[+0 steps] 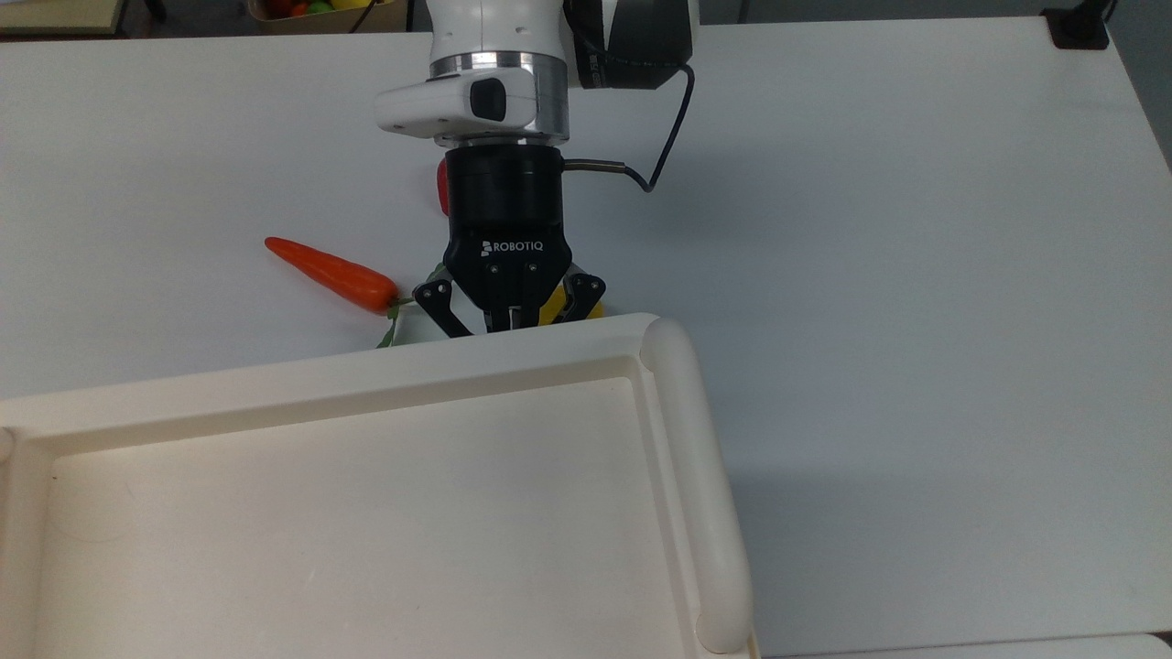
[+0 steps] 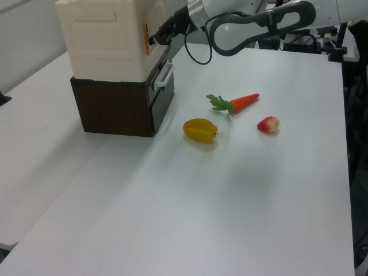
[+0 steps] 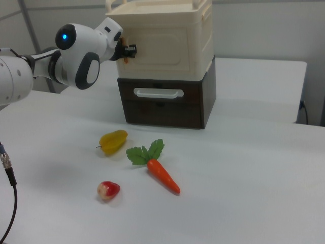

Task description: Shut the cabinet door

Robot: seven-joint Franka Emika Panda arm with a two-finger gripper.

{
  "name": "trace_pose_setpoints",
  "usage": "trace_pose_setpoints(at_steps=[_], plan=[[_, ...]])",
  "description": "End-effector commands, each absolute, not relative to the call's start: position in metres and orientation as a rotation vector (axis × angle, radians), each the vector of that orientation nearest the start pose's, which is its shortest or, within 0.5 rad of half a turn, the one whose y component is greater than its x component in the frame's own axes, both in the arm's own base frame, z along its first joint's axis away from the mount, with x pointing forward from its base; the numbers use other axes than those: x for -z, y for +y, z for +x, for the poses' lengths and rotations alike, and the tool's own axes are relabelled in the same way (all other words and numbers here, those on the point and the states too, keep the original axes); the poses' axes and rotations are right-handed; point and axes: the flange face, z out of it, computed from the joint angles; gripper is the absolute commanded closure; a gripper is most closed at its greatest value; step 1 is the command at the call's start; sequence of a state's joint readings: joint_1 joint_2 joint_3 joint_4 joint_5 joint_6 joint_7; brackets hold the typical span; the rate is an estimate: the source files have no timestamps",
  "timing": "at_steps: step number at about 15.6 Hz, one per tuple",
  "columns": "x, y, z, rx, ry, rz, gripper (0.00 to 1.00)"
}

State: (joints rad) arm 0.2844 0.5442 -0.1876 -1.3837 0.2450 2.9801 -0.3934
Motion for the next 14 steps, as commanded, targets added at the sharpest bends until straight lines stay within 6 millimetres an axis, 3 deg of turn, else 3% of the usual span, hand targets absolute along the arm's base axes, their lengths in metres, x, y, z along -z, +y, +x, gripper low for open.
trace_pose_setpoints(at_steps=[1, 5, 8, 12, 14], plan=[[-0.540, 0.099, 0.752, 1.658, -0.426, -2.685, 0.97], [-0.541, 0.090, 0.737, 1.558, -0.385, -2.720, 0.97], [-0.559, 0.072, 0.717, 1.285, -0.381, -2.804, 0.97], [-0.595, 0.023, 0.678, 0.830, -0.163, -2.900, 0.98], [-0.604, -0.003, 0.656, 0.628, -0.113, -2.931, 0.97]])
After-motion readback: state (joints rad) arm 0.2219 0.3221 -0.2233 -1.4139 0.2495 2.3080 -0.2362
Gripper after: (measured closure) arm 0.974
